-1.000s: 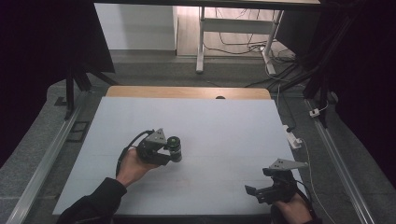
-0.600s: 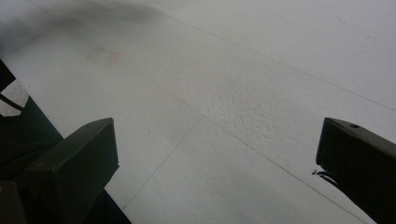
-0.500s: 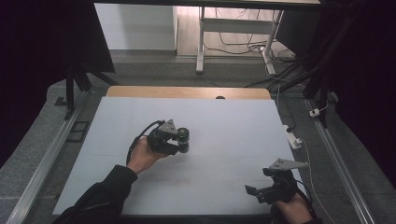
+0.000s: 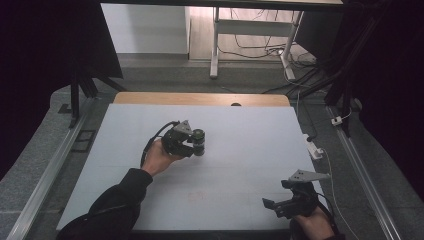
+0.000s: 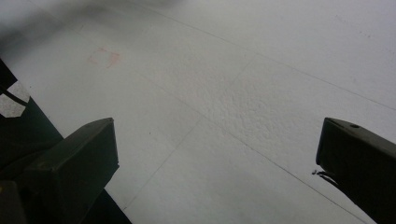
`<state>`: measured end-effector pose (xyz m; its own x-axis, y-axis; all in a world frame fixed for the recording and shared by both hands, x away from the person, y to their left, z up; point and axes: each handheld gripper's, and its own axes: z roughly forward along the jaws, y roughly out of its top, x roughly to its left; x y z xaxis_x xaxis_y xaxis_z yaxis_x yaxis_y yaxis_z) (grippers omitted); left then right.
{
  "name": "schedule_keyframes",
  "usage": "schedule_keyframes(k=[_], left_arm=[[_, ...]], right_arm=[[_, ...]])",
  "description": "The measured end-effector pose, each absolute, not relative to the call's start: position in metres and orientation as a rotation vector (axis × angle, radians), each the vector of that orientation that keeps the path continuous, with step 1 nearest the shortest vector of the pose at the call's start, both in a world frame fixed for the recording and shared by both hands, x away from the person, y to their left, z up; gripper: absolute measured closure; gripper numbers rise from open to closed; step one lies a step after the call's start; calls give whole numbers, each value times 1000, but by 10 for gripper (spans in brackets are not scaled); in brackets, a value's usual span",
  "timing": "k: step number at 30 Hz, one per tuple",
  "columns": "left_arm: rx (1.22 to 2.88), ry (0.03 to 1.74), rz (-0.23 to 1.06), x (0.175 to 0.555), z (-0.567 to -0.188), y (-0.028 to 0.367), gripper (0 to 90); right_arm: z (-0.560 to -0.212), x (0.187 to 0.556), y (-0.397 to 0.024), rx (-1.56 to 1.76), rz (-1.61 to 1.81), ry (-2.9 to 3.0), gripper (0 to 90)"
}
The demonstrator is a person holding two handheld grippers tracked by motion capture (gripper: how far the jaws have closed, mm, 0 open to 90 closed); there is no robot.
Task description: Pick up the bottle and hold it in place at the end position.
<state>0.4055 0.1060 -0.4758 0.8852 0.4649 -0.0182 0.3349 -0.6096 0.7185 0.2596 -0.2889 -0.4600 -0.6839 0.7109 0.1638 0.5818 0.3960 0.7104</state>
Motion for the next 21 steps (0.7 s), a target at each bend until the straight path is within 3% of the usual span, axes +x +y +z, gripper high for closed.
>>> schedule_keyframes(k=[21], left_arm=[[2328,565,204,420,-501,92,544]], right_arm=[[-460,258,-289,1155,1157,2481,0]])
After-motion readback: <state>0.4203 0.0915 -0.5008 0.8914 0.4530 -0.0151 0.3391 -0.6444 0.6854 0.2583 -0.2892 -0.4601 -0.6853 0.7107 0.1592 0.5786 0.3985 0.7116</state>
